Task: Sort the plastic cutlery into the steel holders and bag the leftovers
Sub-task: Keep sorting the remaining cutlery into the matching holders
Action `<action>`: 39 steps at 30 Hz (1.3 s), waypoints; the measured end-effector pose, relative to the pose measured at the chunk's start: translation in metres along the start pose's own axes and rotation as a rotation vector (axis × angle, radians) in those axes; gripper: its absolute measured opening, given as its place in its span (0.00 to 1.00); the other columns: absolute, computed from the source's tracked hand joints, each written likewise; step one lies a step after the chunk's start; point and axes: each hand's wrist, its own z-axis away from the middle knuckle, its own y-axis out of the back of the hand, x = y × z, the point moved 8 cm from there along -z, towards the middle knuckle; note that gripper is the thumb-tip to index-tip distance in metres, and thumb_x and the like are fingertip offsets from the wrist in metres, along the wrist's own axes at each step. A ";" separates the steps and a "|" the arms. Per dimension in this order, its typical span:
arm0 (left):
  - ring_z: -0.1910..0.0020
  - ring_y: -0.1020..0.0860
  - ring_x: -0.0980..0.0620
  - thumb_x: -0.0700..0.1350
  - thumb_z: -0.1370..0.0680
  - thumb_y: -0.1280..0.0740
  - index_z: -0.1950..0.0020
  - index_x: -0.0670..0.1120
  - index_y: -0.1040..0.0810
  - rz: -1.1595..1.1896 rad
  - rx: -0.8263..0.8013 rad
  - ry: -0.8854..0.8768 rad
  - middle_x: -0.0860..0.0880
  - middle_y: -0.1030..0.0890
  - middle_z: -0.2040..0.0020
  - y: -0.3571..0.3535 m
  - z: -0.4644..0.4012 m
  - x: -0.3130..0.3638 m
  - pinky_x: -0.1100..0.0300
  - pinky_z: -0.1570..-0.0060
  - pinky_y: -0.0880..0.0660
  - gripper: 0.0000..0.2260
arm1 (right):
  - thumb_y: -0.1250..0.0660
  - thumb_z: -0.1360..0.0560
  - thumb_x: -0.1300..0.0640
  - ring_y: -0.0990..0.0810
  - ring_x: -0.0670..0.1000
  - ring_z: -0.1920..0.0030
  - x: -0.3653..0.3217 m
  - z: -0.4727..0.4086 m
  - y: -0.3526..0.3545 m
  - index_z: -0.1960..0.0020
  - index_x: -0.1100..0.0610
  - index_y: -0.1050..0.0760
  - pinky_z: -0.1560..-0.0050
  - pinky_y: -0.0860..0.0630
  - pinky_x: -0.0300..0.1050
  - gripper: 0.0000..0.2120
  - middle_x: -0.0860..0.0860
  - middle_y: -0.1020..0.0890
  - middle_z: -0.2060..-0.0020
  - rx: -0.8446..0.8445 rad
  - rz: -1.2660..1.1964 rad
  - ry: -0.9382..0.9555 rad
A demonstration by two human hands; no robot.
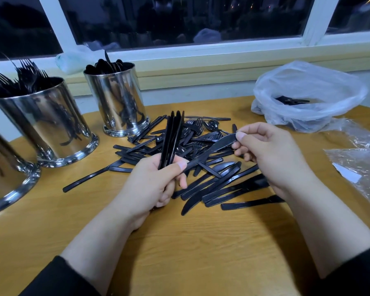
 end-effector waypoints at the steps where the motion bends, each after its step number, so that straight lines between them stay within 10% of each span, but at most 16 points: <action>1: 0.78 0.34 0.50 0.44 0.16 0.35 0.52 0.42 0.21 0.008 -0.004 0.012 0.37 0.20 0.64 -0.002 0.000 0.000 0.60 0.76 0.35 0.08 | 0.31 0.21 0.61 0.20 0.47 0.65 0.001 0.000 0.000 0.51 0.58 0.20 0.62 0.26 0.42 0.02 0.53 0.15 0.64 -0.002 -0.050 -0.019; 7: 0.66 0.17 0.43 0.43 0.15 0.38 0.45 0.41 0.20 0.016 -0.073 0.053 0.39 0.14 0.57 -0.011 0.003 0.000 0.54 0.66 0.19 0.09 | 0.32 0.24 0.65 0.23 0.49 0.67 -0.002 0.003 -0.010 0.56 0.59 0.19 0.63 0.27 0.43 0.04 0.53 0.19 0.68 -0.042 -0.068 -0.035; 17: 0.77 0.38 0.54 0.54 0.24 0.29 0.47 0.48 0.17 0.008 -0.170 0.063 0.48 0.29 0.69 -0.016 0.003 -0.004 0.61 0.75 0.39 0.12 | 0.27 0.24 0.62 0.19 0.49 0.65 -0.014 0.016 -0.043 0.54 0.56 0.16 0.61 0.24 0.43 0.02 0.54 0.15 0.65 -0.133 -0.035 0.030; 22: 0.76 0.36 0.53 0.42 0.19 0.31 0.44 0.45 0.19 -0.045 -0.175 0.054 0.51 0.30 0.71 -0.017 0.004 -0.003 0.59 0.75 0.36 0.05 | 0.32 0.20 0.59 0.18 0.51 0.62 -0.026 0.017 -0.043 0.42 0.56 0.19 0.58 0.21 0.44 0.07 0.57 0.14 0.60 -0.225 -0.124 0.034; 28: 0.75 0.38 0.53 0.42 0.16 0.36 0.46 0.46 0.19 -0.047 -0.122 0.069 0.50 0.33 0.68 -0.015 0.003 -0.005 0.61 0.75 0.39 0.06 | 0.32 0.21 0.47 0.19 0.55 0.61 -0.025 0.019 -0.006 0.56 0.49 0.18 0.60 0.24 0.48 0.09 0.45 0.16 0.63 -0.422 0.726 0.103; 32: 0.76 0.39 0.53 0.44 0.18 0.33 0.48 0.43 0.21 -0.068 -0.101 0.069 0.52 0.34 0.70 -0.015 0.003 -0.006 0.62 0.75 0.41 0.05 | 0.26 0.25 0.47 0.24 0.39 0.69 -0.015 0.021 0.021 0.58 0.46 0.16 0.68 0.32 0.29 0.04 0.41 0.18 0.68 -0.508 0.892 0.017; 39: 0.77 0.38 0.52 0.45 0.18 0.32 0.51 0.44 0.22 -0.174 -0.108 0.006 0.53 0.32 0.72 -0.020 0.006 -0.004 0.61 0.75 0.38 0.05 | 0.23 0.29 0.47 0.24 0.38 0.67 0.002 0.029 0.053 0.53 0.42 0.18 0.62 0.30 0.36 0.06 0.41 0.18 0.65 -0.599 1.001 -0.152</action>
